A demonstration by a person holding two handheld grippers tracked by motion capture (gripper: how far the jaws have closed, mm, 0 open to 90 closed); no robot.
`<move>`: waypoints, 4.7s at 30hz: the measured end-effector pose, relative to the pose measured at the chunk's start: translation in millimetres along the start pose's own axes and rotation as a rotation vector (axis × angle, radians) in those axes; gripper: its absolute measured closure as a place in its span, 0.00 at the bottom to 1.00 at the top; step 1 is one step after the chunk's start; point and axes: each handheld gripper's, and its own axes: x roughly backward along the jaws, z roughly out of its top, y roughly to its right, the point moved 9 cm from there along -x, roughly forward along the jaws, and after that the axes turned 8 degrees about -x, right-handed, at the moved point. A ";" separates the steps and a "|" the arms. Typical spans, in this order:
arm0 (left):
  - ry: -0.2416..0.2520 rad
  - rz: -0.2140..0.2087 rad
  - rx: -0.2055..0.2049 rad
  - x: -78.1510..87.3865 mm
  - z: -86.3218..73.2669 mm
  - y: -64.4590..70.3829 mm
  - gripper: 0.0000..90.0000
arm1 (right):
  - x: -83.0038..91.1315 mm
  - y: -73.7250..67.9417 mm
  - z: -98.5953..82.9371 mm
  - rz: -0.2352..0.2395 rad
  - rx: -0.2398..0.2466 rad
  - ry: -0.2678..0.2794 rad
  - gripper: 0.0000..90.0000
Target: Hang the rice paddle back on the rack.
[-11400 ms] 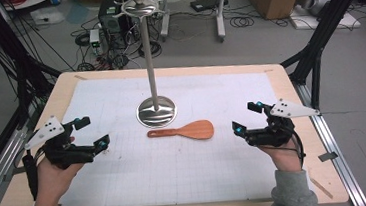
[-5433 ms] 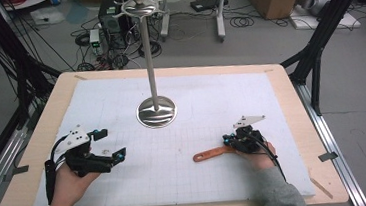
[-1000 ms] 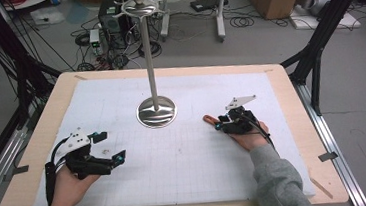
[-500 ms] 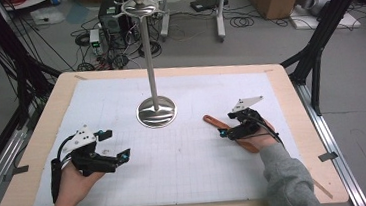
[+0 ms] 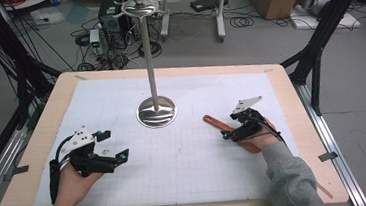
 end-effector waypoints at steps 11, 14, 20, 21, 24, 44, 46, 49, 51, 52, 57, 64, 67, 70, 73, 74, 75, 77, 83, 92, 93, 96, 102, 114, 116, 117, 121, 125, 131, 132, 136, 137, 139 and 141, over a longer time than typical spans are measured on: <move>-0.002 -0.002 -0.003 0.3 -0.5 0.7 0.03 | -6.4 3.0 -5.3 -0.003 0.009 -0.033 0.20; -0.001 0.002 -0.002 1.8 -0.8 0.1 0.03 | -8.9 3.5 -6.4 0.001 0.014 -0.040 0.21; -0.003 0.005 0.002 4.1 -2.6 0.6 0.03 | -12.6 2.7 -7.6 0.007 0.024 -0.053 0.26; -0.004 0.006 0.000 4.6 -2.9 0.3 0.03 | -13.0 3.2 -7.3 0.006 0.026 -0.051 0.27; -0.005 0.009 0.000 5.2 -3.4 0.1 0.03 | -13.0 4.8 -6.0 -0.003 0.036 -0.044 0.32; -0.004 0.013 0.006 7.4 -4.4 -1.0 0.03 | -12.2 4.0 -6.1 0.037 0.000 -0.038 0.58; -0.004 0.012 0.007 7.5 -4.5 -1.0 0.03 | -12.1 5.6 -5.9 0.034 -0.003 -0.033 0.61; -0.005 0.012 0.005 7.8 -4.5 -1.0 0.03 | -12.1 6.8 -5.9 0.028 -0.011 -0.033 0.64; -0.005 0.013 0.006 7.9 -4.5 -1.0 0.03 | -12.1 7.3 -5.9 0.021 -0.013 -0.032 0.68; -0.005 0.013 0.005 7.9 -4.5 -1.0 0.03 | -11.8 7.4 -5.8 0.017 -0.014 -0.033 0.69; -0.005 0.013 0.005 7.7 -4.7 -1.2 0.03 | -11.8 5.5 -5.2 -0.002 -0.007 -0.043 0.72; -0.005 0.015 0.009 7.4 -4.9 -1.8 0.03 | -10.3 3.0 -3.9 -0.012 0.010 -0.050 0.72; -0.006 0.015 0.008 7.1 -5.1 -2.0 0.03 | -6.9 2.9 -1.8 -0.011 0.003 -0.034 0.72; -0.006 0.014 0.004 6.9 -5.0 -2.0 0.03 | -0.9 2.6 1.1 -0.005 -0.012 -0.010 0.72; -0.007 0.014 0.006 6.7 -4.9 -1.3 0.03 | 5.3 2.6 3.6 -0.004 -0.024 0.011 0.72; -0.007 0.012 0.009 6.6 -4.9 -0.9 0.03 | 7.4 2.5 4.6 -0.006 -0.027 0.020 0.72; -0.007 0.012 0.008 6.5 -4.8 -0.9 0.03 | 9.6 2.4 5.7 -0.005 -0.031 0.030 0.72; -0.006 0.010 0.007 6.1 -4.8 -0.8 0.03 | 14.1 2.6 8.0 0.001 -0.041 0.052 0.72; -0.009 0.012 0.004 5.5 -5.0 -1.2 0.03 | 25.9 2.5 14.9 0.007 -0.049 0.084 0.72; -0.004 0.013 0.006 6.9 -4.0 -1.1 0.03 | 40.6 -2.2 27.7 0.014 -0.047 0.133 0.72; -0.003 0.015 0.008 7.0 -4.0 -1.2 0.03 | 41.5 -2.0 28.0 0.012 -0.045 0.135 0.72; -0.006 0.014 0.008 7.4 -4.3 -1.4 0.03 | 45.9 -1.6 31.0 0.012 -0.051 0.161 0.72; -0.009 0.014 0.005 6.8 -5.0 -1.5 0.03 | 56.7 -1.6 37.8 0.019 -0.066 0.203 0.72; -0.007 0.014 0.006 8.2 -4.8 -0.5 0.03 | 72.9 -4.0 49.4 0.025 -0.074 0.268 0.72; -0.005 0.015 0.008 8.5 -4.8 -0.3 0.03 | 74.4 -4.7 51.6 0.026 -0.075 0.279 0.72; -0.006 0.016 0.010 9.0 -5.1 -0.2 0.03 | 74.6 -5.0 53.0 0.030 -0.075 0.286 0.72; -0.005 0.019 0.010 11.0 -5.3 -0.6 0.03 | 75.9 -5.9 56.2 0.033 -0.072 0.296 0.72; -0.001 0.026 0.013 12.8 -5.3 -1.6 0.03 | 77.4 -5.9 60.1 0.034 -0.076 0.311 0.72; -0.002 0.032 0.010 16.3 -5.6 -2.1 0.03 | 80.3 -7.0 68.3 0.036 -0.090 0.337 0.72; 0.001 0.034 0.012 16.6 -5.3 -2.1 0.03 | 80.6 -7.1 69.8 0.035 -0.090 0.340 0.72; 0.002 0.036 0.013 18.4 -5.5 -2.4 0.03 | 83.1 -9.9 77.6 0.053 -0.100 0.367 0.72; 0.003 0.036 0.013 18.7 -5.4 -2.5 0.03 | 83.6 -11.1 79.4 0.056 -0.104 0.370 0.72; 0.002 0.035 0.013 19.7 -5.5 -2.8 0.03 | 84.2 -11.8 83.6 0.060 -0.102 0.384 0.72; 0.005 0.036 0.014 20.5 -5.3 -3.0 0.03 | 84.8 -12.5 87.3 0.063 -0.102 0.395 0.72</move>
